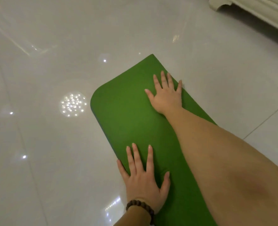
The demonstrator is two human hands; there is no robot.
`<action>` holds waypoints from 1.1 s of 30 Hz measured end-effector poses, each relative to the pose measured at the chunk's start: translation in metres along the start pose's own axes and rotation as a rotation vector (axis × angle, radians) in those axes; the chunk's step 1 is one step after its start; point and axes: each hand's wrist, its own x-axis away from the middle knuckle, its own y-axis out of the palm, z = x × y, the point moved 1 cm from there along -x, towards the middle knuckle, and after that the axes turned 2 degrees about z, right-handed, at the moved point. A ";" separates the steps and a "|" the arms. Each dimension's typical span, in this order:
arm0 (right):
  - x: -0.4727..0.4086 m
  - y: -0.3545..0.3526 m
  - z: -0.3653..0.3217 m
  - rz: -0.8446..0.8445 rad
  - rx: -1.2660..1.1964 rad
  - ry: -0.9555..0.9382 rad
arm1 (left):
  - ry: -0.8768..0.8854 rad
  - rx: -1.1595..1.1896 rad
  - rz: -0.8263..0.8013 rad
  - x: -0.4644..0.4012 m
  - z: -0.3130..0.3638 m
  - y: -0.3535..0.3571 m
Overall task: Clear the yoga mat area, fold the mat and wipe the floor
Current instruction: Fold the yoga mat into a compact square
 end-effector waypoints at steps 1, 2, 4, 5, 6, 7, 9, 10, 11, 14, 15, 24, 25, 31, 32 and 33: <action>0.002 0.000 0.003 -0.019 -0.002 -0.017 | -0.004 0.002 -0.009 0.001 0.000 0.000; 0.007 -0.002 0.006 -0.026 0.006 -0.038 | -0.004 -0.001 -0.015 0.002 0.001 -0.001; 0.026 -0.003 0.015 -0.005 0.024 -0.067 | 0.001 0.003 -0.009 0.001 0.001 -0.003; 0.042 -0.002 0.023 -0.004 0.034 -0.068 | -0.001 0.008 -0.020 0.000 0.001 -0.003; 0.063 0.001 0.033 -0.009 0.048 -0.067 | -0.003 0.011 -0.030 0.000 0.001 -0.003; 0.087 0.004 0.043 -0.016 0.065 -0.065 | -0.005 0.008 -0.034 0.000 0.001 -0.003; 0.137 0.009 0.067 -0.027 0.081 -0.039 | -0.011 0.009 -0.047 0.001 0.001 -0.002; 0.159 0.009 0.079 -0.034 0.083 -0.017 | -0.014 0.011 -0.046 0.002 0.001 -0.003; 0.179 0.010 0.090 -0.046 0.082 0.005 | -0.015 0.011 -0.046 0.002 0.001 -0.003; 0.237 0.017 0.117 -0.060 0.107 0.057 | -0.017 -0.002 -0.065 0.002 0.001 -0.006; 0.255 0.020 0.125 -0.063 0.115 0.069 | -0.017 -0.014 -0.069 0.003 0.001 -0.007; 0.423 0.028 0.207 -0.139 0.077 0.224 | 0.146 -0.241 -0.140 0.034 0.028 -0.027; 0.446 0.030 0.213 -0.148 0.063 0.250 | 0.259 -0.253 -0.171 0.060 0.043 -0.024; 0.575 0.043 0.241 -0.180 -0.039 0.471 | 0.727 -0.157 -0.363 0.271 0.159 0.022; 0.591 0.045 0.246 -0.174 -0.049 0.499 | 0.806 -0.188 -0.372 0.292 0.176 0.026; 0.608 0.048 0.251 -0.166 -0.055 0.525 | 0.915 -0.229 -0.366 0.309 0.191 0.029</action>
